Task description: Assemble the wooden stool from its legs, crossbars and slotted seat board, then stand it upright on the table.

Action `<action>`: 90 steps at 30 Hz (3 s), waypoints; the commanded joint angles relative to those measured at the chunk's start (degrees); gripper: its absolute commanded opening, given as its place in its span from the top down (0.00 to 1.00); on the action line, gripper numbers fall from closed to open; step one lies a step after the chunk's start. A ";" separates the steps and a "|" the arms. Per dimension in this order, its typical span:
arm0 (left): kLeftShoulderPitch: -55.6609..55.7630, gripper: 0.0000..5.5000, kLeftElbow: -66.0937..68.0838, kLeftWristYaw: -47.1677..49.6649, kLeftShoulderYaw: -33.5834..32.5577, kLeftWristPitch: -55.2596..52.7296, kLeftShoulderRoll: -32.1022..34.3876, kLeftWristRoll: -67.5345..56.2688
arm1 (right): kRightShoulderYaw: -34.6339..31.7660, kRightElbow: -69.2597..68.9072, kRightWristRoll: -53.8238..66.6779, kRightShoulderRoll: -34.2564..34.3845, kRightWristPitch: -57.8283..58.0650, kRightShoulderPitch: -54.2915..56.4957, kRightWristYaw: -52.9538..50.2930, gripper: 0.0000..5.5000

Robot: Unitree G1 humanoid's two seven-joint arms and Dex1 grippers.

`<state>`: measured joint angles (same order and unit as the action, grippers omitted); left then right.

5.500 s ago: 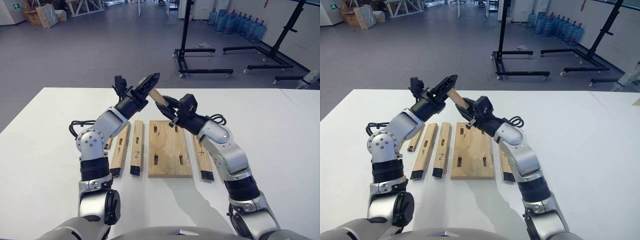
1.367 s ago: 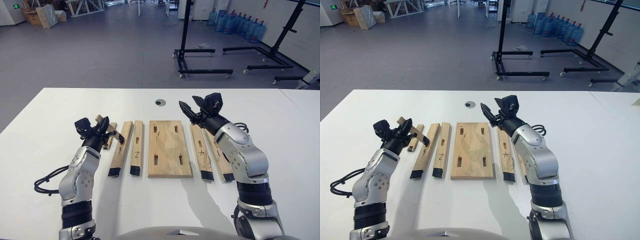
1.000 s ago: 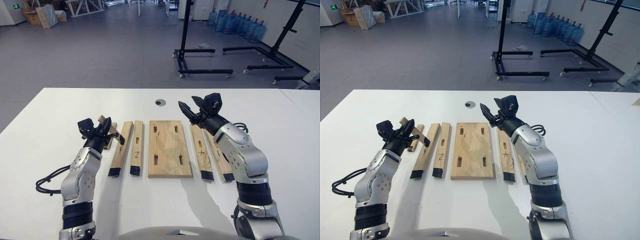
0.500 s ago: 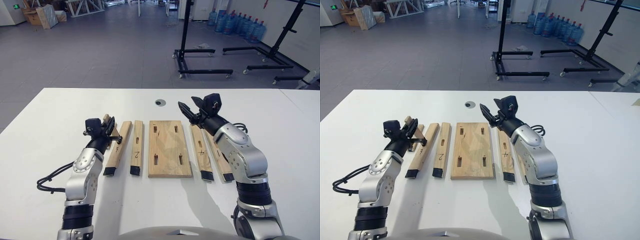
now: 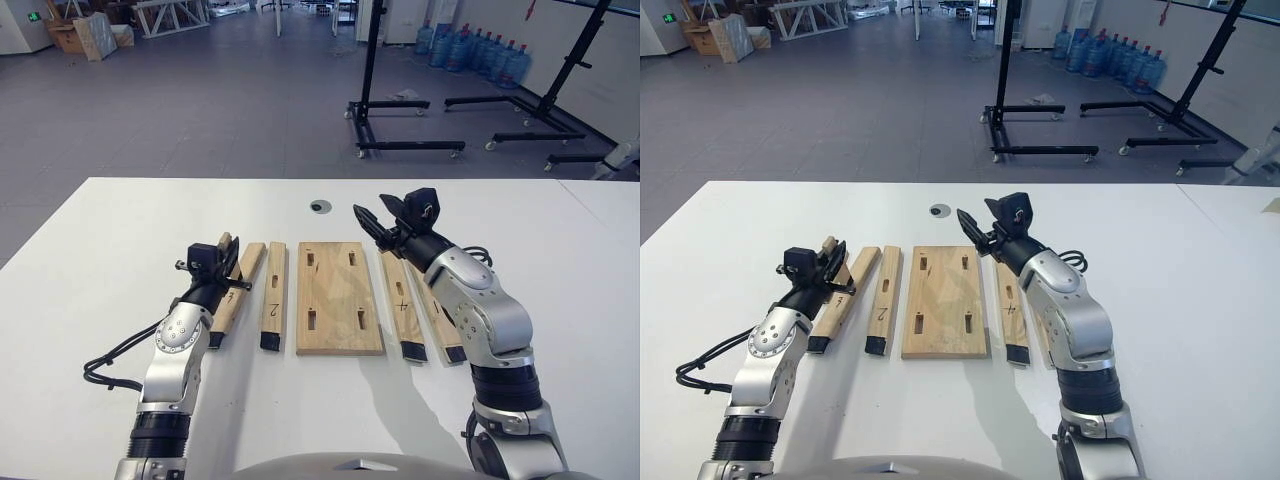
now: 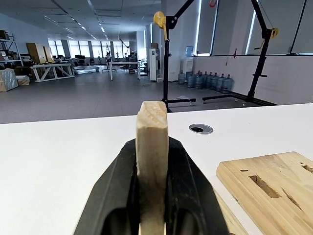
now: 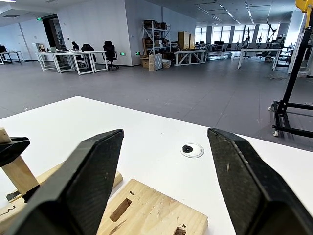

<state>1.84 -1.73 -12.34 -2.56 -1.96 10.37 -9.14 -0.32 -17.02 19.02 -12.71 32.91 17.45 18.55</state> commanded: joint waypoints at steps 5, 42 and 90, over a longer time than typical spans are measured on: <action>-1.95 0.75 3.02 0.05 -0.30 -3.24 -0.39 0.34 | 0.02 -0.15 0.05 0.19 -0.70 0.32 -0.13 0.43; 16.98 0.53 -4.96 1.53 -2.19 -33.75 5.10 -1.37 | 0.20 -1.48 0.24 0.66 -0.06 -0.27 -0.96 0.43; -3.22 0.72 -19.15 -15.49 -17.97 -38.43 15.58 -22.77 | -10.42 -5.21 0.71 -7.94 1.89 -4.59 -1.63 0.43</action>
<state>-0.91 -19.29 -27.36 -22.73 -41.64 26.15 -32.90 -11.81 -21.39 19.24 -21.56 33.79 12.78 17.23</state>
